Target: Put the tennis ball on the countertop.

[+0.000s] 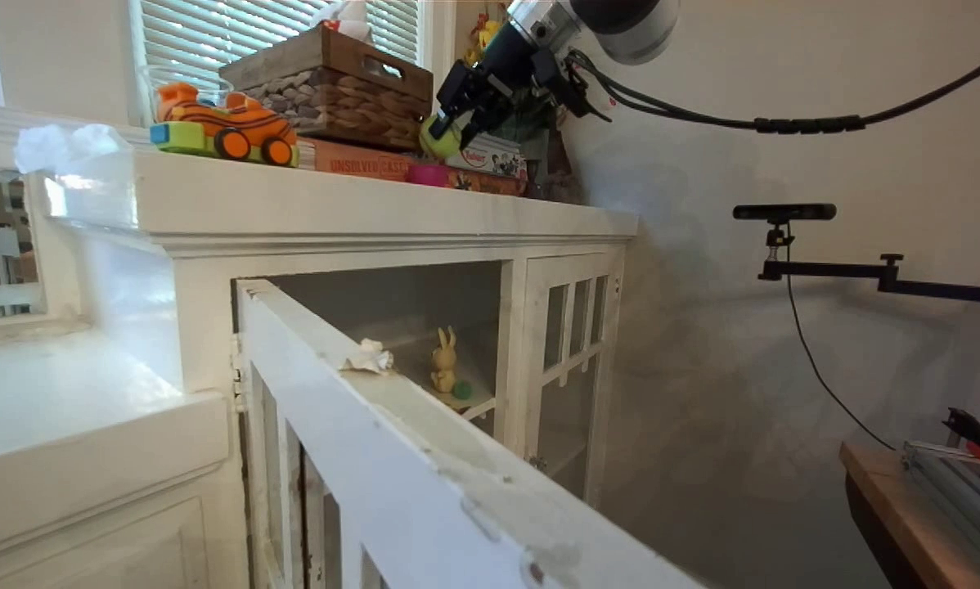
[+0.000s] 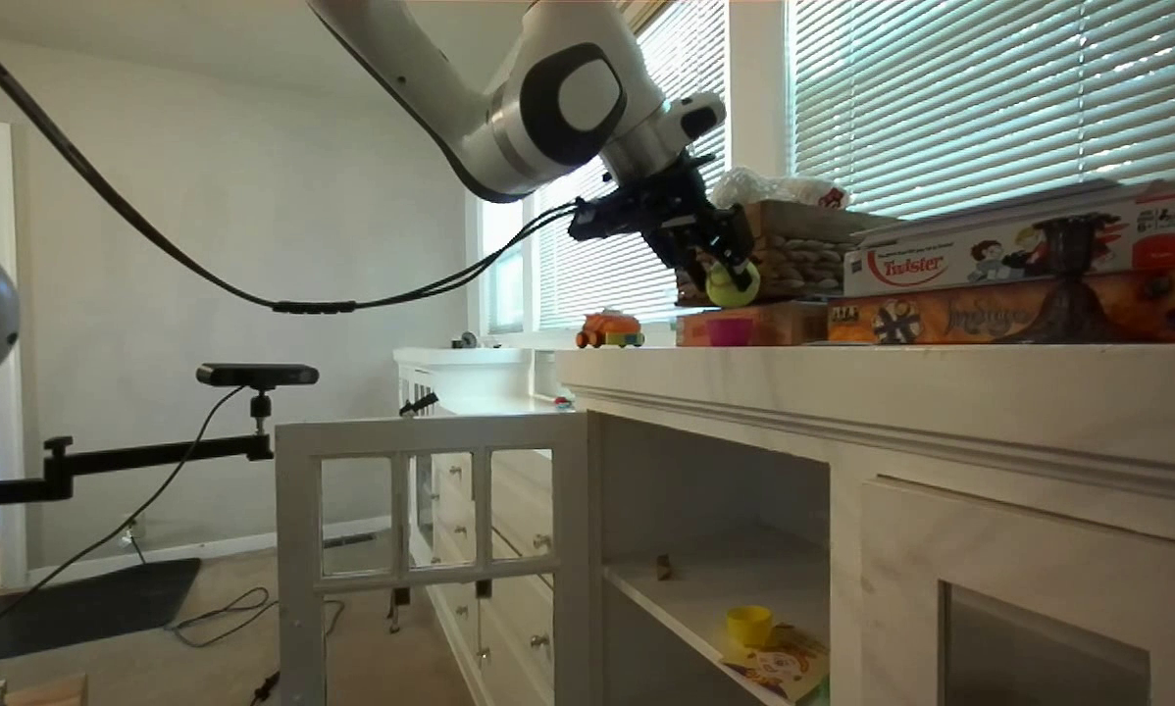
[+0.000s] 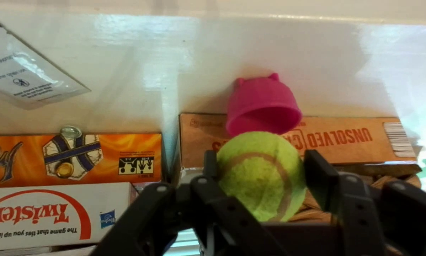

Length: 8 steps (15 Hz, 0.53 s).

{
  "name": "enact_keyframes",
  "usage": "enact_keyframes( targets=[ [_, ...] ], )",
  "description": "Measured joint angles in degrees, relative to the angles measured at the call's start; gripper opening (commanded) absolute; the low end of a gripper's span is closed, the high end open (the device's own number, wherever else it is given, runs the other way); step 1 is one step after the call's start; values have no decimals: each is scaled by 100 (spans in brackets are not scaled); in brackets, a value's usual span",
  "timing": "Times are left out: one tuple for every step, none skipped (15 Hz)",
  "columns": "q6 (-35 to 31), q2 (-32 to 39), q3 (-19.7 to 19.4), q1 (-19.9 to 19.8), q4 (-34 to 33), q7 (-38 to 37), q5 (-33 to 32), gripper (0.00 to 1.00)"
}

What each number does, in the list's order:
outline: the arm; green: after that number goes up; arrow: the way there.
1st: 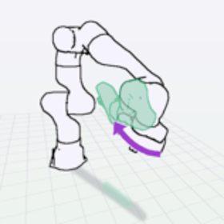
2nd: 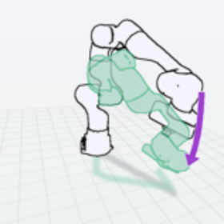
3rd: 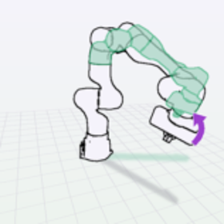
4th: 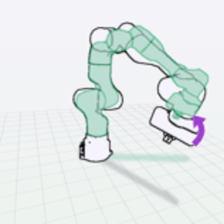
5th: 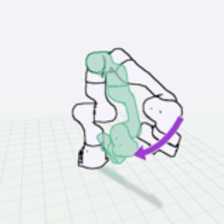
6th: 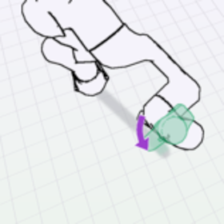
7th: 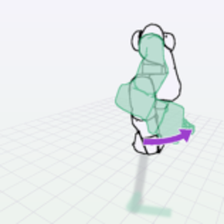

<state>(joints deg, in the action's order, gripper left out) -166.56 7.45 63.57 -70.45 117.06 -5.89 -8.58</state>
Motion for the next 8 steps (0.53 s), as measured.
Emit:
enact_keyframes(
  targets=[
    [33, -2, -255, 261, -41, -86, -104, 37],
    [69, 8, -374, 388, -68, -228, -276, 37],
    [102, 25, -486, 501, -97, -357, -442, 37],
    [135, 51, -595, 614, -129, -474, -608, 37],
    [171, 84, -697, 722, -165, -585, -769, 37],
    [214, 124, -789, 826, -202, -673, -908, 62],
    [257, 163, -875, 926, -240, -754, -1030, 62],
    [284, 198, -939, 999, -276, -807, -1108, 62]
  ],
)
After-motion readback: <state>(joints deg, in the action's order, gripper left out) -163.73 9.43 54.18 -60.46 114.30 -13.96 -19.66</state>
